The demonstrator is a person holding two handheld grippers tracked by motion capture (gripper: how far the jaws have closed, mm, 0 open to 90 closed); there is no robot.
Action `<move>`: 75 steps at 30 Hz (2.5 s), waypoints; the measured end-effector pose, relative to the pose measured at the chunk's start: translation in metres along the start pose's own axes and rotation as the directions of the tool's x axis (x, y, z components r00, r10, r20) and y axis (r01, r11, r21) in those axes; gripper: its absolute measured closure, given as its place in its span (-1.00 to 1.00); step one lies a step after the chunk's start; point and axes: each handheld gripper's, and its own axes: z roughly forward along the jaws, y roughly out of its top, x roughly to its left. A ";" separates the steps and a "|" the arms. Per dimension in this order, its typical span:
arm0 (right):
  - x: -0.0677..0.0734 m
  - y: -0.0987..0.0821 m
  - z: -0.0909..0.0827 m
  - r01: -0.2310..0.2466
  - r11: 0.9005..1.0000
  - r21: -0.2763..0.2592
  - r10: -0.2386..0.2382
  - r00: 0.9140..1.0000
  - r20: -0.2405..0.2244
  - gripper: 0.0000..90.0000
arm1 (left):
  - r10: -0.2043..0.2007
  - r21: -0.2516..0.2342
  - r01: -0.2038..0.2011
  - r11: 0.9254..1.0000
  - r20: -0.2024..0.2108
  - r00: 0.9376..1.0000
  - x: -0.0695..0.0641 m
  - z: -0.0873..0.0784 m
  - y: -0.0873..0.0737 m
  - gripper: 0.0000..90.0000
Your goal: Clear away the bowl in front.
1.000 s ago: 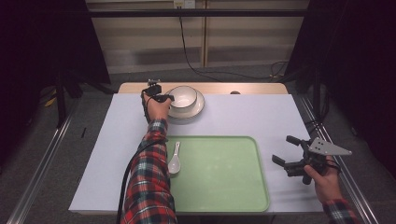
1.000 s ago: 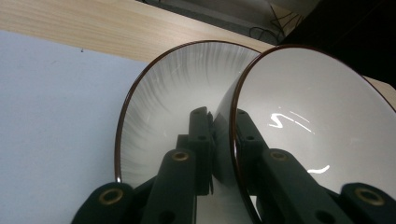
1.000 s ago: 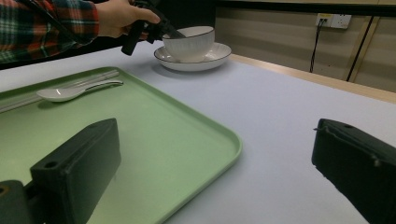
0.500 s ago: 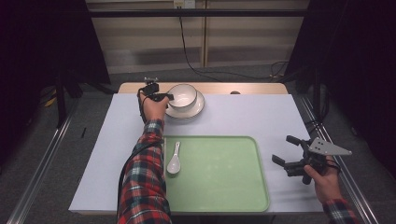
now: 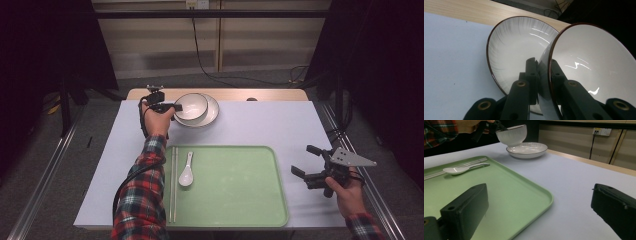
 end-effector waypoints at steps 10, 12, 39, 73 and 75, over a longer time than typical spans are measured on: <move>0.000 0.000 0.000 0.007 1.000 0.003 -0.007 1.000 -0.002 -0.99 | 0.024 0.034 -0.026 0.999 0.052 0.998 -0.006 -0.021 -0.013 0.81; 0.000 0.000 0.000 0.006 1.000 0.003 -0.006 1.000 0.000 -0.99 | 0.030 0.038 -0.033 0.999 0.061 0.998 -0.007 -0.024 -0.017 0.81; 0.001 0.001 0.001 0.008 1.000 0.002 -0.008 1.000 -0.003 -0.99 | 0.146 0.132 -0.171 0.976 0.184 0.972 -0.037 -0.057 -0.065 0.81; 0.002 0.001 0.001 0.005 1.000 0.007 -0.005 1.000 -0.003 -0.99 | 0.255 0.200 -0.316 0.928 0.281 0.925 -0.068 -0.085 -0.117 0.81; 0.002 0.001 0.001 0.010 1.000 0.009 -0.010 1.000 -0.007 -0.99 | 0.251 0.201 -0.312 0.928 0.282 0.926 -0.068 -0.085 -0.122 0.81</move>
